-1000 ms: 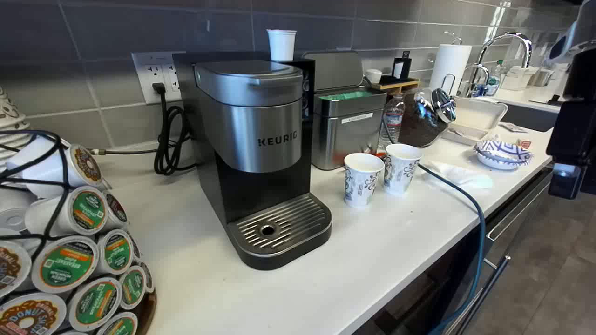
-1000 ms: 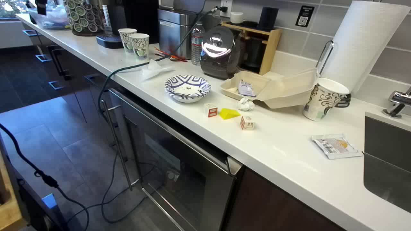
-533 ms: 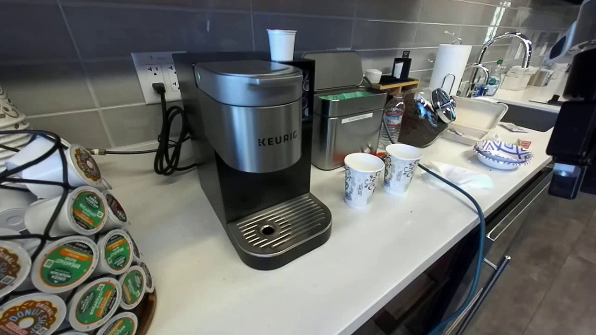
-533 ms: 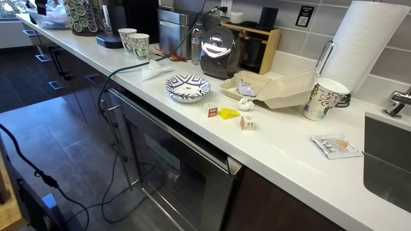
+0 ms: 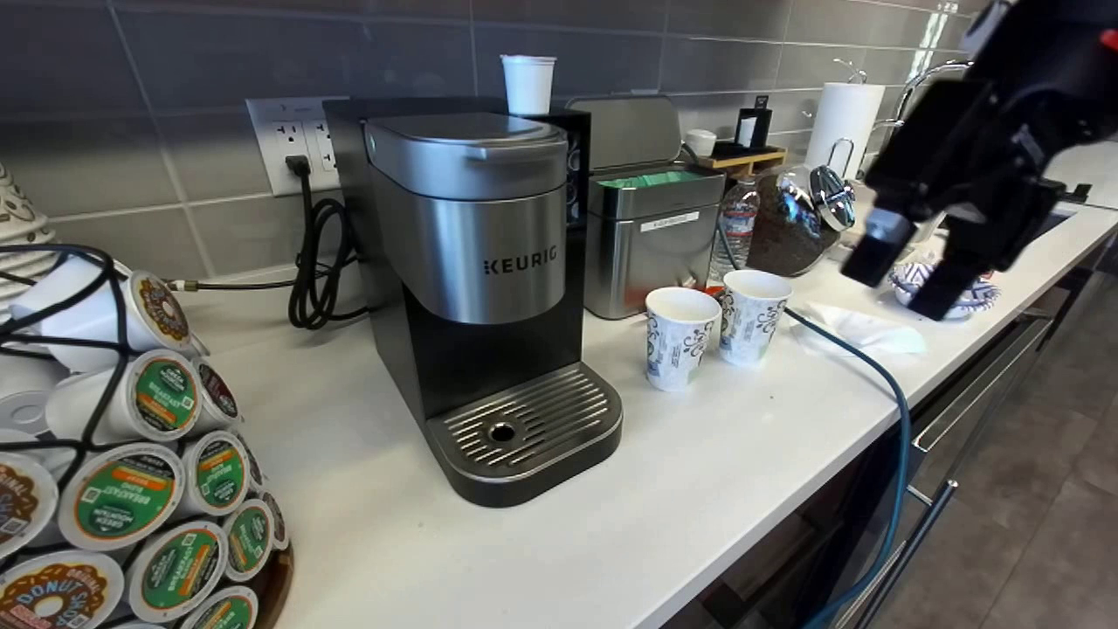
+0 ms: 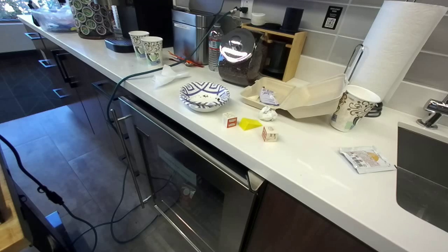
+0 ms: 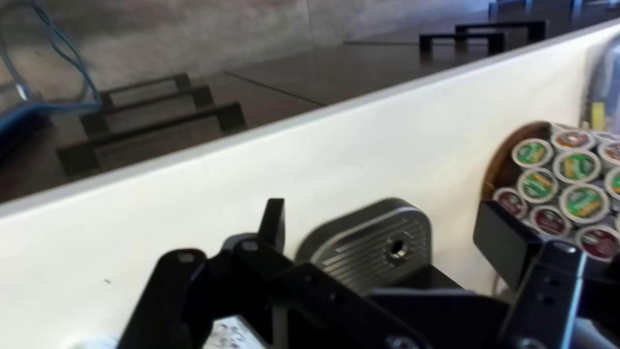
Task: Remove the coffee pod from the top of the coffeemaker.
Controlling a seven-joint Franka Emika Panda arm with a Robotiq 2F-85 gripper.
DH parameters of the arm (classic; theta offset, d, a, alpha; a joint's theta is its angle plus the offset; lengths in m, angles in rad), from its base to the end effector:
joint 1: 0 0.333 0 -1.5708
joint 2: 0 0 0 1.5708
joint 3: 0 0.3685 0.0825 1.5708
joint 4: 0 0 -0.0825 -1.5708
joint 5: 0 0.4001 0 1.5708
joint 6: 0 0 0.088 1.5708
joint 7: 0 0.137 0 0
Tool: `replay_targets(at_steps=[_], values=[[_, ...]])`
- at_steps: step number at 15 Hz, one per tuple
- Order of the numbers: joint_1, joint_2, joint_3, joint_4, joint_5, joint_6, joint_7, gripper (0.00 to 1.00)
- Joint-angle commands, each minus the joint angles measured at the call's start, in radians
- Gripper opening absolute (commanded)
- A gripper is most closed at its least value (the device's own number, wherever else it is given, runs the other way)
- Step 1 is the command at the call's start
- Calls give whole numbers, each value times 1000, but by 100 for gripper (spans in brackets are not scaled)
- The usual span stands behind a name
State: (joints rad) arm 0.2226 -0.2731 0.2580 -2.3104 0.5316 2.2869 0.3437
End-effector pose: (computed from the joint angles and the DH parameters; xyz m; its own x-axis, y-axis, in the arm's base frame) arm 0.4280 0.2565 0.4922 0.9839 -0.1748 0.0385 -0.1418 -0.8924 -0.4284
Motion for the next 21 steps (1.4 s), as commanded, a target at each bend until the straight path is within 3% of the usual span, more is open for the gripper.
replay_targets(at_steps=[1, 5, 7, 8, 11, 12, 16, 21], values=[[21, 127, 72, 170, -127, 153, 35, 100], [20, 165, 98, 316, -394, 127, 32, 100], [14, 176, 101, 350, -516, 193, 52, 100], [33, 151, 83, 309, -425, 165, 28, 100], [28, 161, 83, 348, -487, 170, 32, 100], [28, 190, 84, 366, -492, 234, 31, 100], [20, 290, 83, 463, -610, 392, 21, 100], [19, 410, 57, 603, -816, 349, 0, 100]])
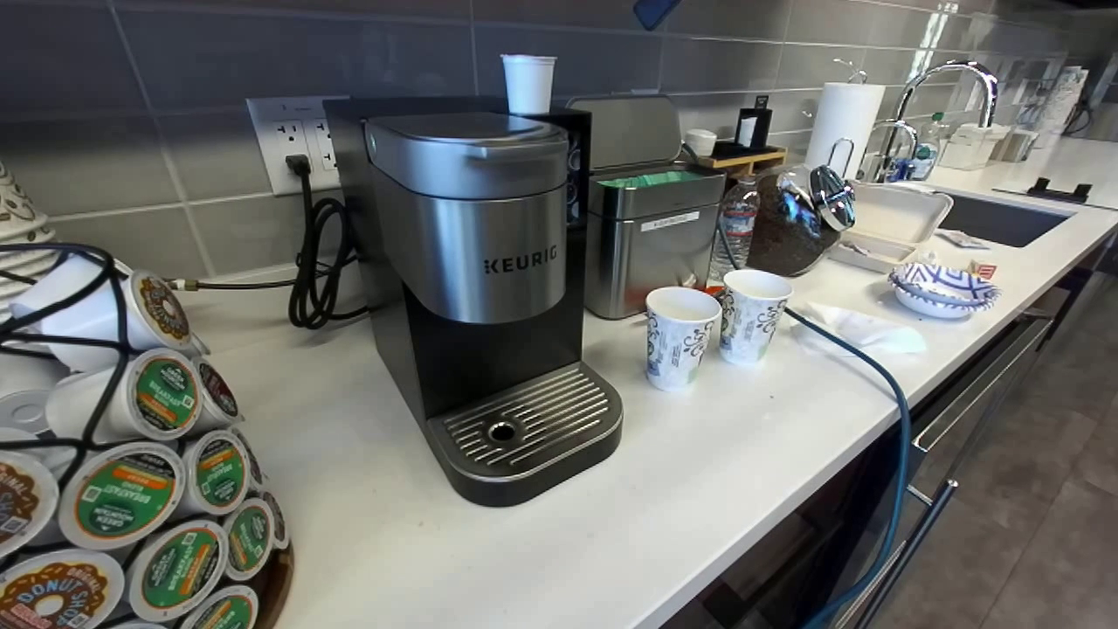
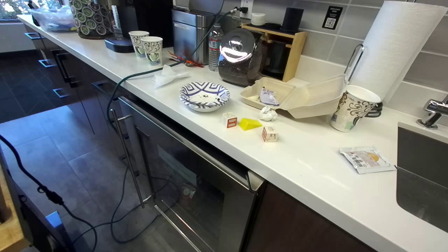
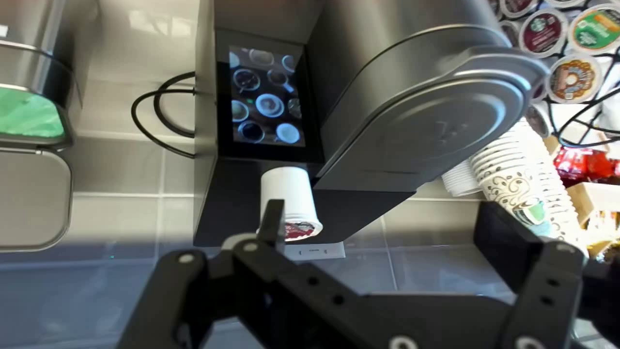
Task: Remove the coffee pod from the top of the coffeemaker.
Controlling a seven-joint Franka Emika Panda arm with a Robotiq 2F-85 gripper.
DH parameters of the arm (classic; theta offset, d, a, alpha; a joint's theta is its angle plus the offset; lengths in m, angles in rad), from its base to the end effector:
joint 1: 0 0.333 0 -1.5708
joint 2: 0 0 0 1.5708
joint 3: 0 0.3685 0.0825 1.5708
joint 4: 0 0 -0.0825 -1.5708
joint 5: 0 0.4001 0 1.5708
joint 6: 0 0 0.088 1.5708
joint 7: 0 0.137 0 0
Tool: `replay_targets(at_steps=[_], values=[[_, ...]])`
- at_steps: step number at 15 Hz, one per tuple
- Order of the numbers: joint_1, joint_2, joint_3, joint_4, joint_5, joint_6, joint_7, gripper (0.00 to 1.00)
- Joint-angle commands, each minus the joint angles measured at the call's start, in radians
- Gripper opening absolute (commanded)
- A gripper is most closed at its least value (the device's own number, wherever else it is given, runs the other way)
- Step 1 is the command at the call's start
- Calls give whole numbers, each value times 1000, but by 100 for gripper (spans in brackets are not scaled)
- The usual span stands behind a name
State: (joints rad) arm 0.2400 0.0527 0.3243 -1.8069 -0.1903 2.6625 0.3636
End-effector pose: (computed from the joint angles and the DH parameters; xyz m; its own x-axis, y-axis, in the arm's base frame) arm 0.5654 0.3550 0.6315 0.6689 0.1811 0.7210 0.3569 -0.9290 -0.0978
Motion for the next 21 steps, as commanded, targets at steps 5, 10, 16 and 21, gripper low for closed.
replay_targets(at_steps=[5, 10, 16, 21], values=[[52, 182, -68, 190, -67, 35, -111, 100], [66, 240, -101, 239, -49, 90, -157, 100], [78, 265, -126, 262, -40, 74, -177, 100], [89, 274, -137, 263, -44, 67, -174, 99]])
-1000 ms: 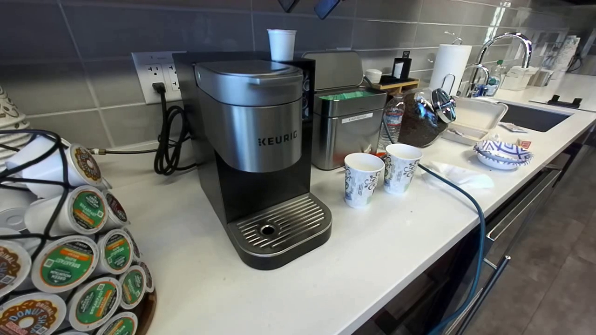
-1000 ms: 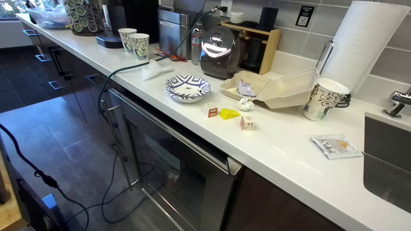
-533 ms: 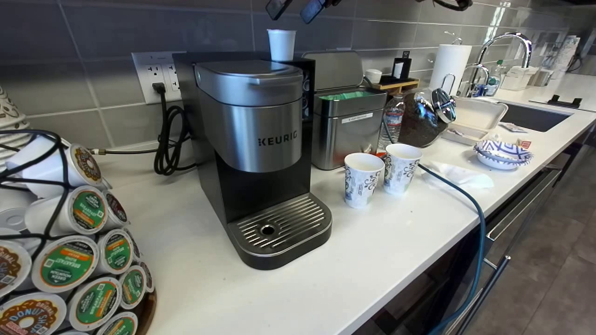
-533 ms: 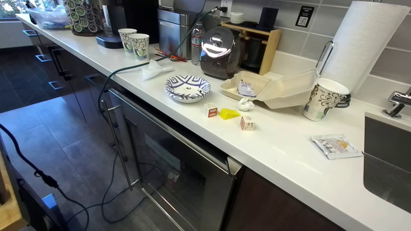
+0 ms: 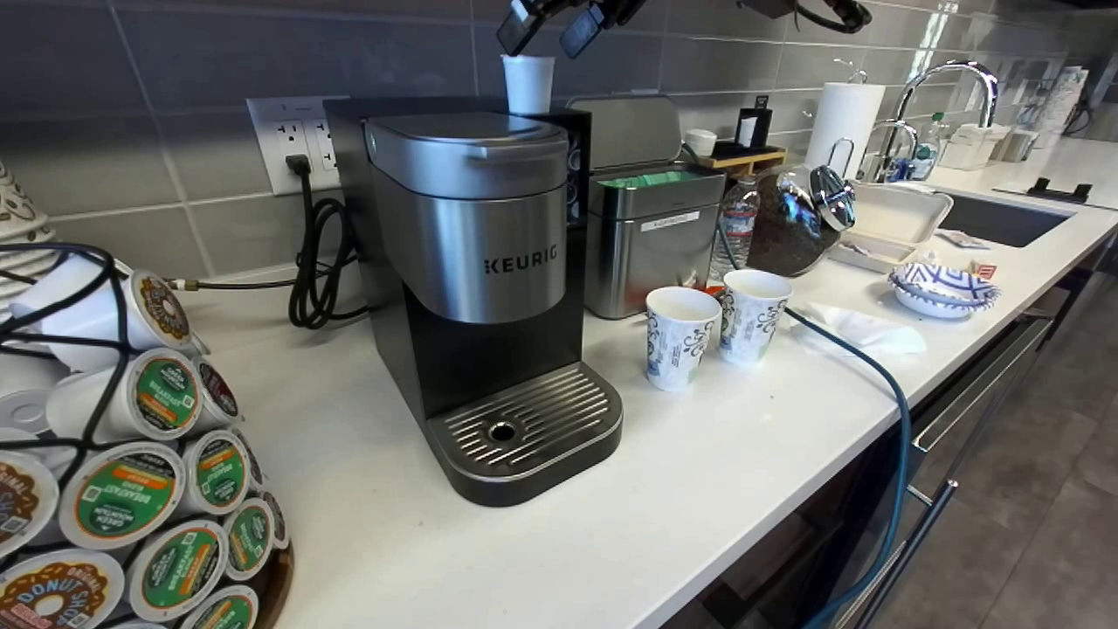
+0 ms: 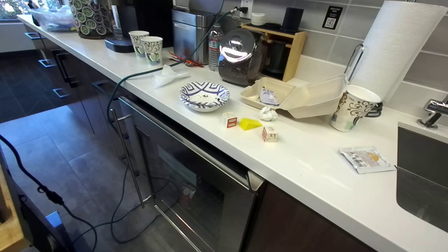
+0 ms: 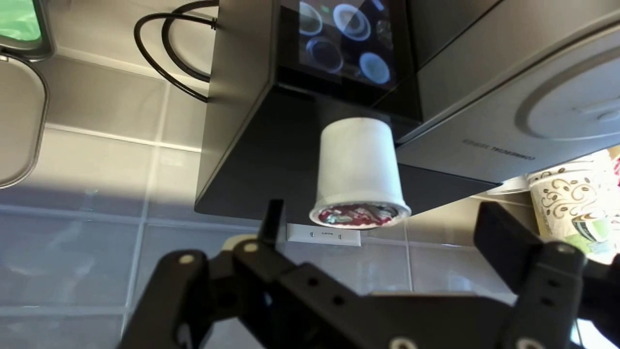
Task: Remove the coffee pod from the top of the coffeemaker.
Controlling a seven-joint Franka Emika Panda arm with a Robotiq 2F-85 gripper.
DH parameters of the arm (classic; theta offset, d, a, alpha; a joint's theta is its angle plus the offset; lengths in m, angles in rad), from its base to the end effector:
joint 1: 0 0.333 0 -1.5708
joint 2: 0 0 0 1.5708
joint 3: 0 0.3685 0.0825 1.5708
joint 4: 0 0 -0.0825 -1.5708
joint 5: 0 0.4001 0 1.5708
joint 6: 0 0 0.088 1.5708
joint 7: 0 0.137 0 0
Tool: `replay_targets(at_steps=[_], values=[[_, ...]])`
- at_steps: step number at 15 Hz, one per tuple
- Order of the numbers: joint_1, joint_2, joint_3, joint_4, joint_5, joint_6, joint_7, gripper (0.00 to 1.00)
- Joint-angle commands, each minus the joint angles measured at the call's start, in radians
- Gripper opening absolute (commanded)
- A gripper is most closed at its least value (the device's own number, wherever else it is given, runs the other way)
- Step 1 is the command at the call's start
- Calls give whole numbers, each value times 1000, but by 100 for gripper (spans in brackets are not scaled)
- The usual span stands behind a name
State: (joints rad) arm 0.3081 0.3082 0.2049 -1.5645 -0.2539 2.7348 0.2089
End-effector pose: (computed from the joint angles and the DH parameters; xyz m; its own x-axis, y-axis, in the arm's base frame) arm 0.6672 0.3564 0.6002 0.5705 0.2886 0.7689 0.4285 -0.9033 0.0211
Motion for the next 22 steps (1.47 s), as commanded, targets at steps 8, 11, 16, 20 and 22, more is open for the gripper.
replay_targets(at_steps=[8, 11, 16, 20, 22], values=[[29, 26, -26, 30, 22, 10, -16, 39], [30, 27, -29, 38, 20, 15, -13, 23], [40, 14, -41, 41, 9, 9, 12, 35], [62, 25, -65, 51, -6, 56, 68, 45], [65, 43, -67, 63, -27, 91, 117, 61]])
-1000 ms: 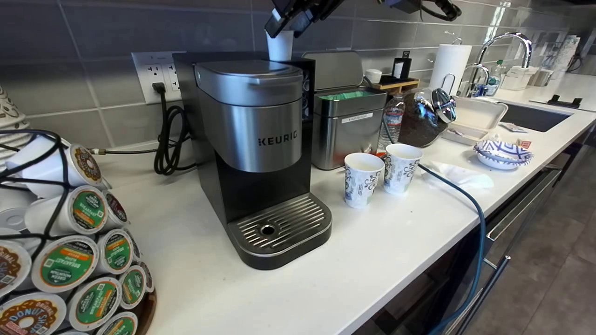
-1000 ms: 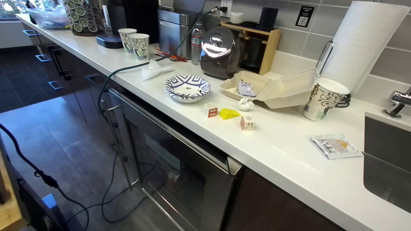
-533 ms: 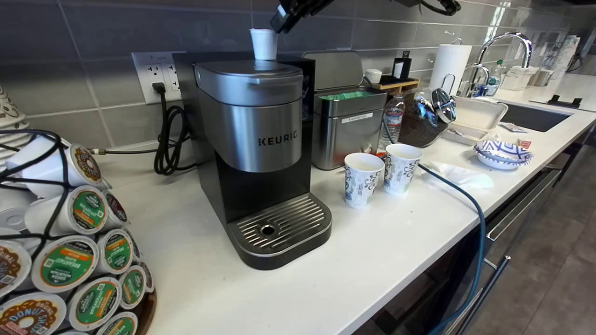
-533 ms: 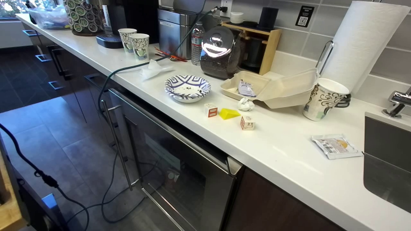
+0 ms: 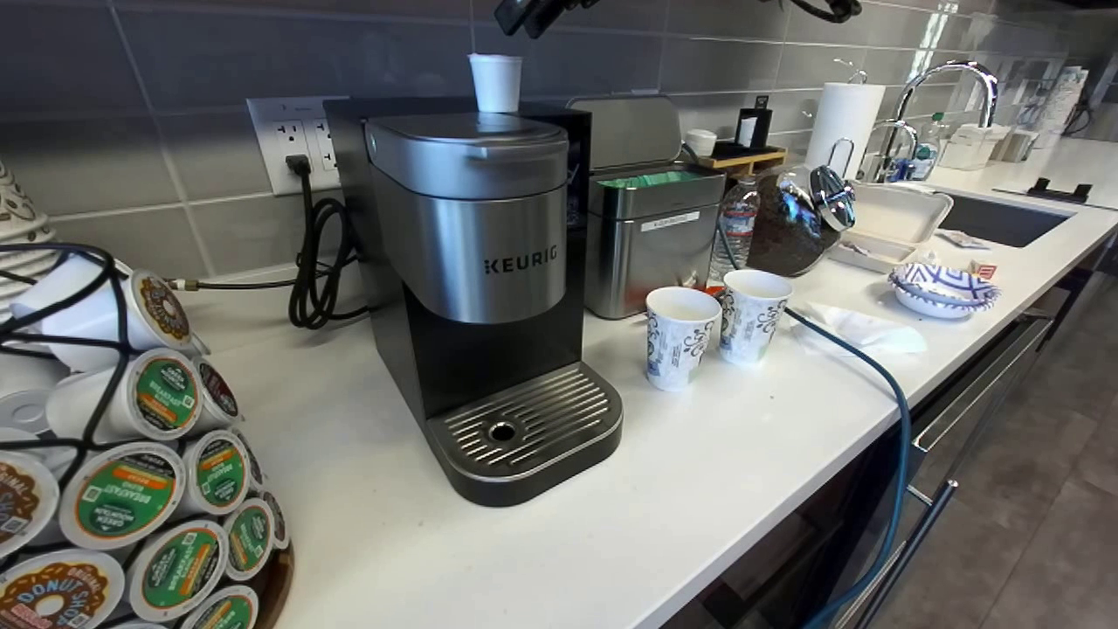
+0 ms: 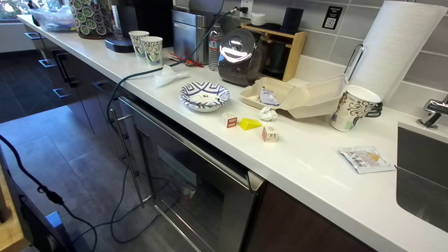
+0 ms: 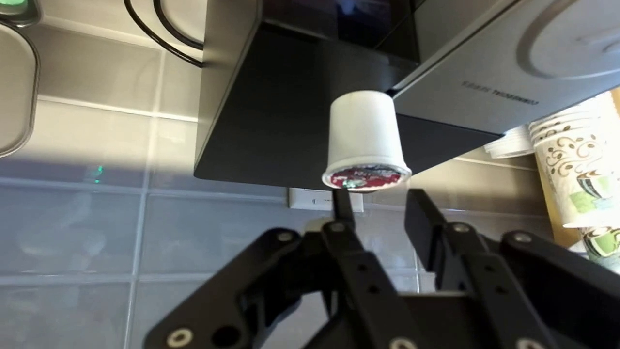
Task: Remove the coffee pod from the top of the coffeemaker.
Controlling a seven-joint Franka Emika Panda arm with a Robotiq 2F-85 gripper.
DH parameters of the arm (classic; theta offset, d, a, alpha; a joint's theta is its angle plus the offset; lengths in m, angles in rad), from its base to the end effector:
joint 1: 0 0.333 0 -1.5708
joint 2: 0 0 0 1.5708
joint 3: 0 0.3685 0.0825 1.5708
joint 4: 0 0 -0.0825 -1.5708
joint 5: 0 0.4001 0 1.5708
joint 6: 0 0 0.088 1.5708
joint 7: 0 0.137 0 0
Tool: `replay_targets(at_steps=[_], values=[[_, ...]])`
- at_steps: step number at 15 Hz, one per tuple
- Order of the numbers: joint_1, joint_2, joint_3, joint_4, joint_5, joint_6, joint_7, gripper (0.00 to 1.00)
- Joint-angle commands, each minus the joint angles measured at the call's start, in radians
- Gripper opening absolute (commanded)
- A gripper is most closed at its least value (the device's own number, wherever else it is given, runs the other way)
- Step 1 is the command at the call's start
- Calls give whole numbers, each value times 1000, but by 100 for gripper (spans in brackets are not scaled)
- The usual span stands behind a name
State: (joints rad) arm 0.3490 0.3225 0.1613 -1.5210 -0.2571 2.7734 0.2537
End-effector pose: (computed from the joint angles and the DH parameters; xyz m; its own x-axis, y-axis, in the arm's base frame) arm 0.6723 0.3621 0.6187 0.5388 0.2338 0.8094 0.4079 -0.9130 -0.0078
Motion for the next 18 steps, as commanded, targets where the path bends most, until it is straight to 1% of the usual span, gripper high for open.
replay_targets(at_steps=[1, 5, 6, 10, 12, 13, 18], values=[[29, 37, -28, 25, -27, 66, 88, 67], [56, 74, -65, 48, -47, 88, 138, 99], [61, 82, -73, 53, -48, 88, 146, 100], [78, 101, -94, 69, -42, 81, 159, 100], [84, 101, -101, 68, -43, 76, 157, 75], [85, 102, -103, 68, -41, 76, 155, 74], [96, 95, -116, 55, -36, 70, 151, 34]])
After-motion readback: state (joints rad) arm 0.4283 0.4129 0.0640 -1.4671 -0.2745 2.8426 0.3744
